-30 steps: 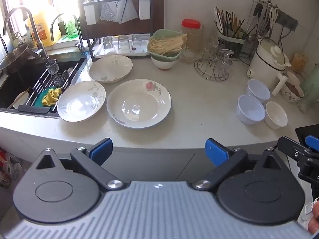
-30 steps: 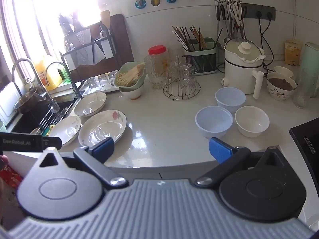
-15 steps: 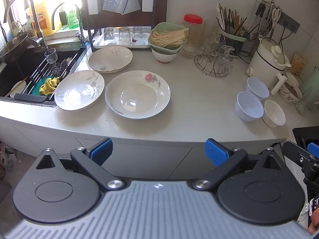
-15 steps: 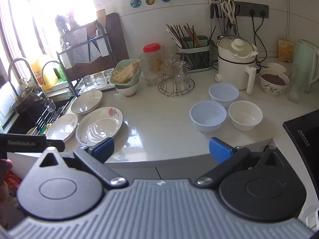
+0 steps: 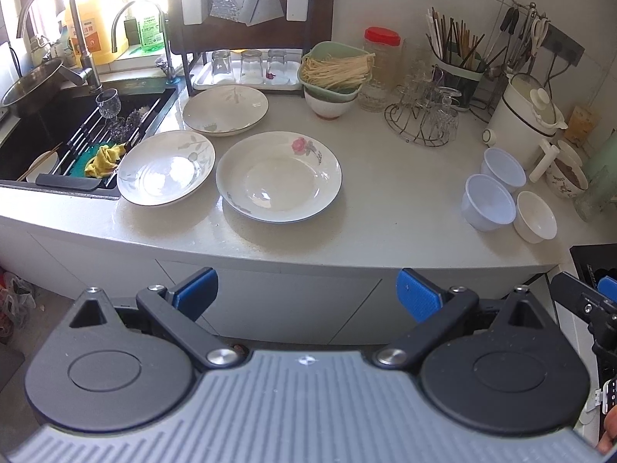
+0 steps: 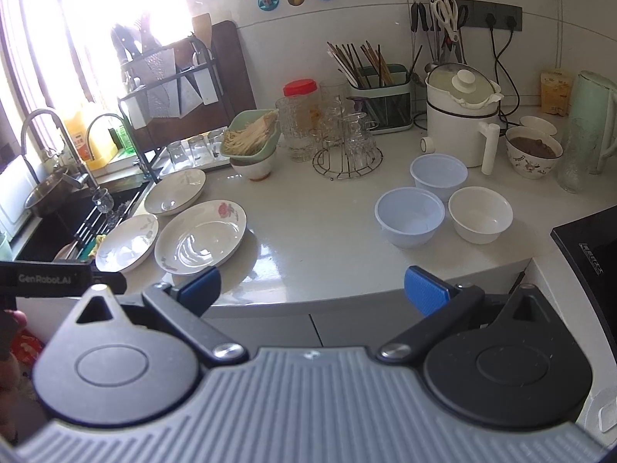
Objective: Organize plates and bowls
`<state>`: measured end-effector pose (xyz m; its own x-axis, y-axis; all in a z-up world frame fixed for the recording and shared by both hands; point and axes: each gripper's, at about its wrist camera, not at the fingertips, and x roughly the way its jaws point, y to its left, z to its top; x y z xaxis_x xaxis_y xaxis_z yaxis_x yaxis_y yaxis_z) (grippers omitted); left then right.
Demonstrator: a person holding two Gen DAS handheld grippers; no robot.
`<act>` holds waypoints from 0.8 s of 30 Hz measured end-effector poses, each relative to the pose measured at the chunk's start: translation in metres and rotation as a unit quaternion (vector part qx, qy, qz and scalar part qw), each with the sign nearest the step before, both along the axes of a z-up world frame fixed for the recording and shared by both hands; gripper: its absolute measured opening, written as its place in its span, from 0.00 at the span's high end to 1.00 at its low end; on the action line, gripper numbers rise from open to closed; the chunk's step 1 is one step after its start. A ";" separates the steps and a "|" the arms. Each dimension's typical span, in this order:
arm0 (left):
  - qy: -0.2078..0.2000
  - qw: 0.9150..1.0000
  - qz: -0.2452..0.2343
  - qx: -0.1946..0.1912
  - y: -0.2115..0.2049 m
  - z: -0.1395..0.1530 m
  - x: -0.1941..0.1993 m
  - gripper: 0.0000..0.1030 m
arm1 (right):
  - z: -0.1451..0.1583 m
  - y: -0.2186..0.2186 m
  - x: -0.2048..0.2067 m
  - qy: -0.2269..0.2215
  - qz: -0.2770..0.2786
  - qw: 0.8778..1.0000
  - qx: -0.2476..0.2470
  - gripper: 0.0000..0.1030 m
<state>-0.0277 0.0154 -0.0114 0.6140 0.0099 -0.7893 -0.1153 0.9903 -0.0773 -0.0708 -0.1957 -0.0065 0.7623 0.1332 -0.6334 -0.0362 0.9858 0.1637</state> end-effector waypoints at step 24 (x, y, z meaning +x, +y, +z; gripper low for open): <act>-0.028 1.000 0.007 -0.002 -0.004 0.021 0.004 0.02 | 0.008 -0.006 0.003 -0.025 0.015 0.999 0.017 0.00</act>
